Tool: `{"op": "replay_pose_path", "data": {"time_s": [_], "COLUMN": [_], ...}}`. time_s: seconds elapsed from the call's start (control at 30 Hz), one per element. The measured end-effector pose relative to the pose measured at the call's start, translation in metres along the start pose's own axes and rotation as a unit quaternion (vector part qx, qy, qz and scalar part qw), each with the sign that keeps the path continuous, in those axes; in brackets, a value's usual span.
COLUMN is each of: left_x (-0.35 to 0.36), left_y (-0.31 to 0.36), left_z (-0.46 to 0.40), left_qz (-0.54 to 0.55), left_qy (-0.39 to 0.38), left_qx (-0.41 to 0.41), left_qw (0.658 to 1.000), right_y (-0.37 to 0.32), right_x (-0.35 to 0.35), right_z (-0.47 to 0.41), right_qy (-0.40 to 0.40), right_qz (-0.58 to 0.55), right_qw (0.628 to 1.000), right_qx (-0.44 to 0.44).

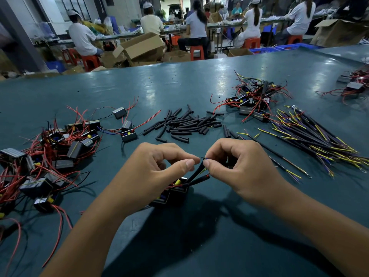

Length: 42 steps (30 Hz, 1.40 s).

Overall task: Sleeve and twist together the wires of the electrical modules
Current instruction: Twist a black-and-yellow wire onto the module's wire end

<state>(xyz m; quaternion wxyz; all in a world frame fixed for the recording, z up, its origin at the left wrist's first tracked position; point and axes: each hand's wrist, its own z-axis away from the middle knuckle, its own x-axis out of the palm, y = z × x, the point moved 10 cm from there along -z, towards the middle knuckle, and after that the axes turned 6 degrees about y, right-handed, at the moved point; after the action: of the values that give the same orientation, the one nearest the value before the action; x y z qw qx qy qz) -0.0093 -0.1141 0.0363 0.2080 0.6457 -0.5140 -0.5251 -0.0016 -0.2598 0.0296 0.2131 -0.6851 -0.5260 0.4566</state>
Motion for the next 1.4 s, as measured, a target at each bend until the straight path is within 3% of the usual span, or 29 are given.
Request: {"op": "replay_pose_path", "data": {"time_s": [0.23,0.67,0.73,0.83,0.93,1.03,1.1,1.17,1.27,1.4], "left_x": [-0.004,-0.001,0.002,0.008,0.019,0.028,0.019,0.005,-0.004,-0.004], "left_y": [0.027,0.036,0.032,0.001,-0.032,-0.041,-0.032,-0.008,0.023,0.029], "left_z": [0.000,0.005,0.003,-0.002,0.002,0.006,0.002,-0.003,-0.001,0.000], "left_qz": [-0.165,-0.214,-0.192,-0.026,0.156,0.224,0.144,-0.009,-0.139,-0.183], "left_qy": [0.057,0.096,0.078,0.041,0.021,0.010,0.032,0.061,0.077,0.084], "left_qx": [0.169,0.265,0.228,0.042,-0.147,-0.222,-0.154,-0.011,0.154,0.210], "left_qw": [0.970,0.935,0.951,0.998,0.977,0.949,0.977,0.998,0.975,0.957], "right_y": [-0.004,-0.012,-0.012,-0.015,-0.019,-0.019,-0.015,-0.011,-0.006,-0.006], "right_x": [0.003,0.006,0.006,0.005,0.007,0.008,0.006,0.004,0.004,0.005], "right_z": [0.002,0.003,0.004,0.005,0.005,0.005,0.004,0.003,0.002,0.002], "right_qy": [-0.010,-0.022,-0.019,-0.015,-0.019,-0.023,-0.021,-0.020,-0.022,-0.026], "right_qz": [-0.016,-0.019,-0.018,-0.005,0.017,0.026,0.012,-0.014,-0.040,-0.046], "right_qw": [1.000,0.999,0.999,0.999,0.997,0.997,0.998,0.999,0.999,0.999], "right_qx": [-0.004,-0.029,-0.031,-0.048,-0.068,-0.070,-0.055,-0.032,-0.009,-0.005]}}
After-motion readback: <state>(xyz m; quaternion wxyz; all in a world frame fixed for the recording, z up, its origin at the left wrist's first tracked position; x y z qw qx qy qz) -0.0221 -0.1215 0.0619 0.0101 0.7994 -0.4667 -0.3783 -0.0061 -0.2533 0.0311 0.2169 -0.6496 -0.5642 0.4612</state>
